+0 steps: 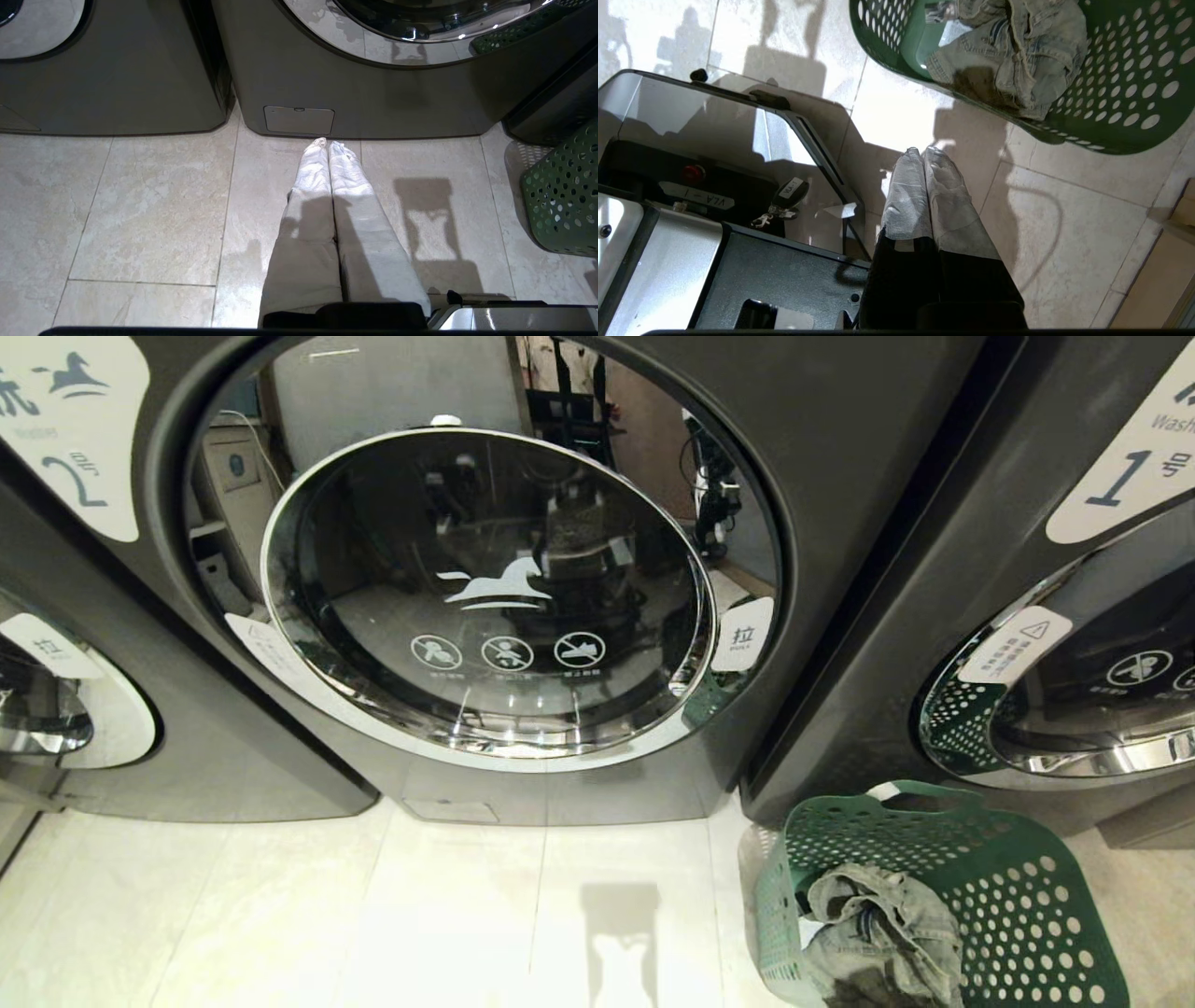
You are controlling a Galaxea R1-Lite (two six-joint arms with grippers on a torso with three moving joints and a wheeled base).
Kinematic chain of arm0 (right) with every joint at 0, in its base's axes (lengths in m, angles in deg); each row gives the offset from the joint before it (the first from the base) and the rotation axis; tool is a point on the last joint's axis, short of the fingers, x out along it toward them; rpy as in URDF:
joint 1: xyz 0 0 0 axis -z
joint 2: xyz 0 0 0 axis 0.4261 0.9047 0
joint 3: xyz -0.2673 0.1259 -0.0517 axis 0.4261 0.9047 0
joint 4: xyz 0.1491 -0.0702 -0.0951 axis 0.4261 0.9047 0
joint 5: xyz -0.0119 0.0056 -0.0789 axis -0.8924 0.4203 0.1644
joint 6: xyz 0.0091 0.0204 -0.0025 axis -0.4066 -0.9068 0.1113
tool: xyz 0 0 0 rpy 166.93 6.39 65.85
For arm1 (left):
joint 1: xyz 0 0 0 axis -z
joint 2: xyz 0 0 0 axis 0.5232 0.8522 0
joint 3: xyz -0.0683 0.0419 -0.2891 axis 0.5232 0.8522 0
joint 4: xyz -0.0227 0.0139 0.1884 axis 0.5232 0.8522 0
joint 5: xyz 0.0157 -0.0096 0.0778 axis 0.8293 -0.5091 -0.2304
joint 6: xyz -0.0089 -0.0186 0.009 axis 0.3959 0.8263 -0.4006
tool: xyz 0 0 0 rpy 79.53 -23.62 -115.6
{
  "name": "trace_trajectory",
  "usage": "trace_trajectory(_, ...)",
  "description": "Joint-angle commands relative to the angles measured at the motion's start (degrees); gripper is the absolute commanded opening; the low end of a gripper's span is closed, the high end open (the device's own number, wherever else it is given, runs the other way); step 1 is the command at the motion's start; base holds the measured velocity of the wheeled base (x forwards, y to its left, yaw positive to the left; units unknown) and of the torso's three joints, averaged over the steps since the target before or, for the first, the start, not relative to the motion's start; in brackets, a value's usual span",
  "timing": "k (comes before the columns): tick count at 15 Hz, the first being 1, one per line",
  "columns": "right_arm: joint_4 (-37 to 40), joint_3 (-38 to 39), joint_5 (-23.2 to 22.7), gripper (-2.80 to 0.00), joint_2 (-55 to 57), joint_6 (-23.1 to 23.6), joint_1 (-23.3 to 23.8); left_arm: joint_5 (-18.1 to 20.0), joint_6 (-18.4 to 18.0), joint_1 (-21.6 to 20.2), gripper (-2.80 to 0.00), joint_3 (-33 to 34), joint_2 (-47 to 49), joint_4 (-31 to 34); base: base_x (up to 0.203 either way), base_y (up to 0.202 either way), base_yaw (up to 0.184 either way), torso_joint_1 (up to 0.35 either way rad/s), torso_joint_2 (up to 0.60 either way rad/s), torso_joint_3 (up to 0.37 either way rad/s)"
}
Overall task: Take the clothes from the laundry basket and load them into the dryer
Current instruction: Take the clothes out of the basket
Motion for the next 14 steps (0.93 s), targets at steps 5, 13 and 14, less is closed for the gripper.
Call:
trace_trajectory(5, 0.1, -0.1, 0.4, -2.80, 2.6, -0.9, 2.6, 0.0, 0.0, 0.0, -2.80, 0.0, 0.0, 0.0, 0.000, 0.000, 0.000, 0.003, 0.00, -0.198)
trace_trajectory(13, 0.1, -0.1, 0.7, -2.80, 11.4, -1.5, 11.6, 0.0, 0.0, 0.0, -2.80, 0.0, 0.0, 0.0, 0.000, 0.000, 0.000, 0.003, 0.00, -0.171)
trace_trajectory(14, 0.1, -0.1, 0.7, -2.80, 12.1, -1.6, 13.6, 0.0, 0.0, 0.0, -2.80, 0.1, 0.0, 0.0, 0.000, 0.000, 0.000, 0.005, 0.01, -0.039)
